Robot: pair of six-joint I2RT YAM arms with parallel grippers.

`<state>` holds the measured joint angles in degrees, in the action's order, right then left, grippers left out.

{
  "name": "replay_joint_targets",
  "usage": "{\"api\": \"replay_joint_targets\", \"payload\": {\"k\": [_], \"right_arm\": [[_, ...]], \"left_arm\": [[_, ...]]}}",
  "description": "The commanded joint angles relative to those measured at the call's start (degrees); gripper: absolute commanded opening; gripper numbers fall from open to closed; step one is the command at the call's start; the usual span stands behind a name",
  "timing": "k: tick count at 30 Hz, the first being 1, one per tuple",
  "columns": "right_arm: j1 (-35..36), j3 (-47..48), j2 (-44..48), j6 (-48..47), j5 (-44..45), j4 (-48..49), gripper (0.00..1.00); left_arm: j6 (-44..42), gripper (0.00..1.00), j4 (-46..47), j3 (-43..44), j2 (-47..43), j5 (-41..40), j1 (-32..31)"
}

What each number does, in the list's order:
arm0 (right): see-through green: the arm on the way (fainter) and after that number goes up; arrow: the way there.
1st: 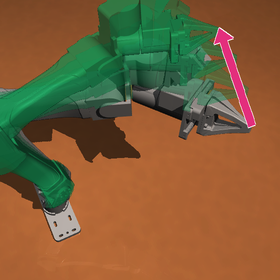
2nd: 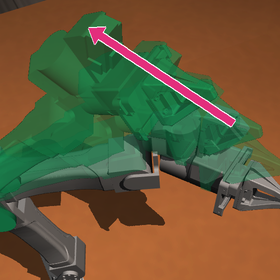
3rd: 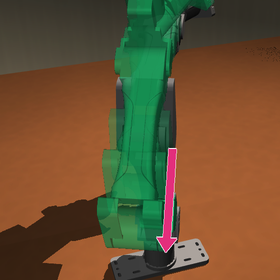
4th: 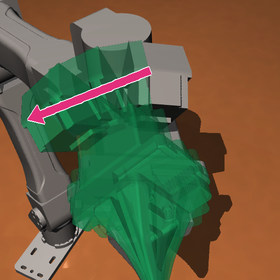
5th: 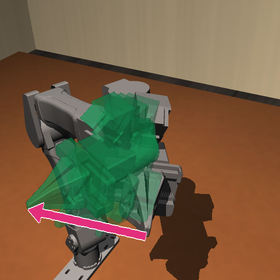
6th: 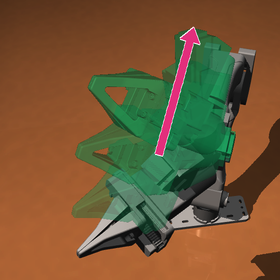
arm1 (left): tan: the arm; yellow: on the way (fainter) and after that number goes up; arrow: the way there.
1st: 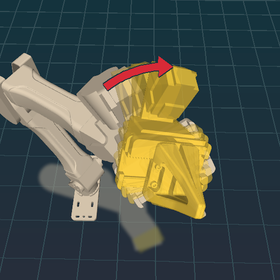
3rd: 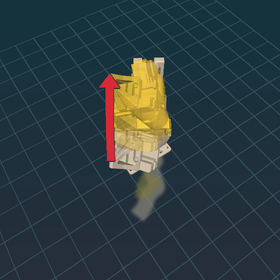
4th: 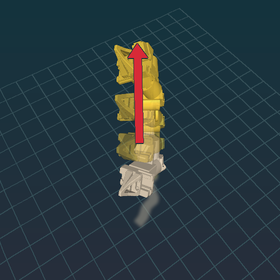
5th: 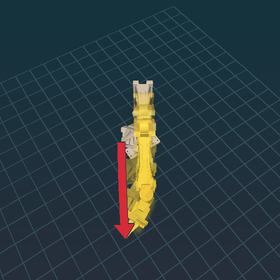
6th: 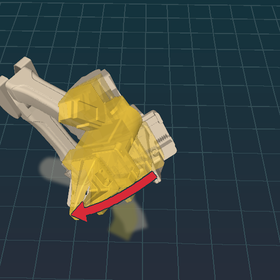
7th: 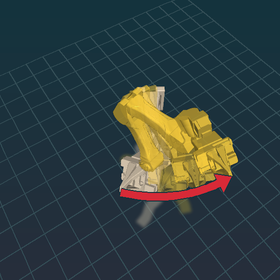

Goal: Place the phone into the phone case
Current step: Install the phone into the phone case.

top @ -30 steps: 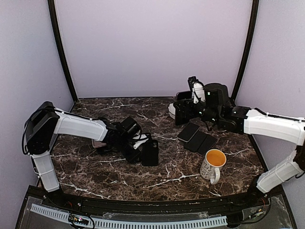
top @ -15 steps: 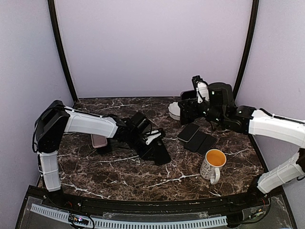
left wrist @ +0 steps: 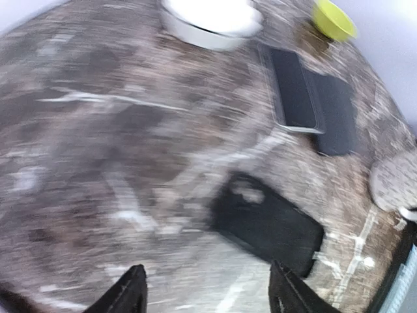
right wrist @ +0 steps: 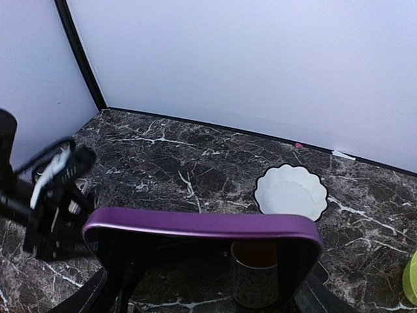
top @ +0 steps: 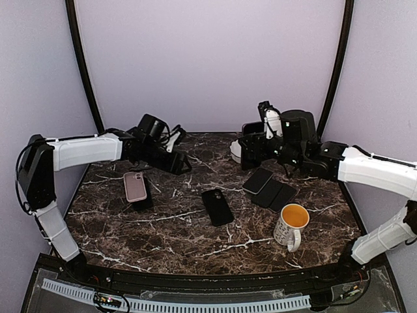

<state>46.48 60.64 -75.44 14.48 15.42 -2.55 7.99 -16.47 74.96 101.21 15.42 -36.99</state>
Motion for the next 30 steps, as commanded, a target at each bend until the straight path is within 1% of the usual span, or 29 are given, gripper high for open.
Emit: {"api": "replay_joint_targets", "payload": {"k": [1, 6, 7, 12, 15, 18, 23, 30], "right_arm": [[3.47, 3.97, -3.43, 3.54, -0.47, 4.19, 0.0], [7.92, 11.54, -12.45, 6.64, 1.86, -7.87, 0.0], [8.65, 12.4, -13.85, 7.58, 2.18, -9.4, 0.0], [9.6, 14.86, -20.68, 14.83, 0.67, -12.79, 0.0], [9.98, 16.09, -24.48, 17.19, -0.82, -13.46, 0.0], [10.16, 17.65, -28.29, 17.83, -1.4, -14.89, 0.0], [10.77, 18.67, -31.15, 18.21, -3.32, -15.52, 0.0], [11.46, 20.84, -33.98, 17.87, -0.54, -19.95, 0.0]], "left_arm": [[5.62, 0.71, -3.01, -5.17, -5.79, -7.92, 5.95], [4.55, 0.86, -0.19, -10.17, -12.06, -14.1, 6.76], [4.48, 0.9, -0.12, -10.73, -12.69, -16.8, 6.76], [4.94, 0.99, 0.21, -11.05, -15.5, -19.14, 6.76], [5.1, 0.99, -0.06, -11.24, -15.32, -20.02, 6.76], [5.24, 0.99, -0.87, -10.35, -14.45, -18.97, 6.76], [5.02, 0.99, -0.37, -10.74, -14.08, -17.72, 6.76], [4.62, 0.99, -0.49, -10.53, -13.01, -16.87, 6.76]]}}
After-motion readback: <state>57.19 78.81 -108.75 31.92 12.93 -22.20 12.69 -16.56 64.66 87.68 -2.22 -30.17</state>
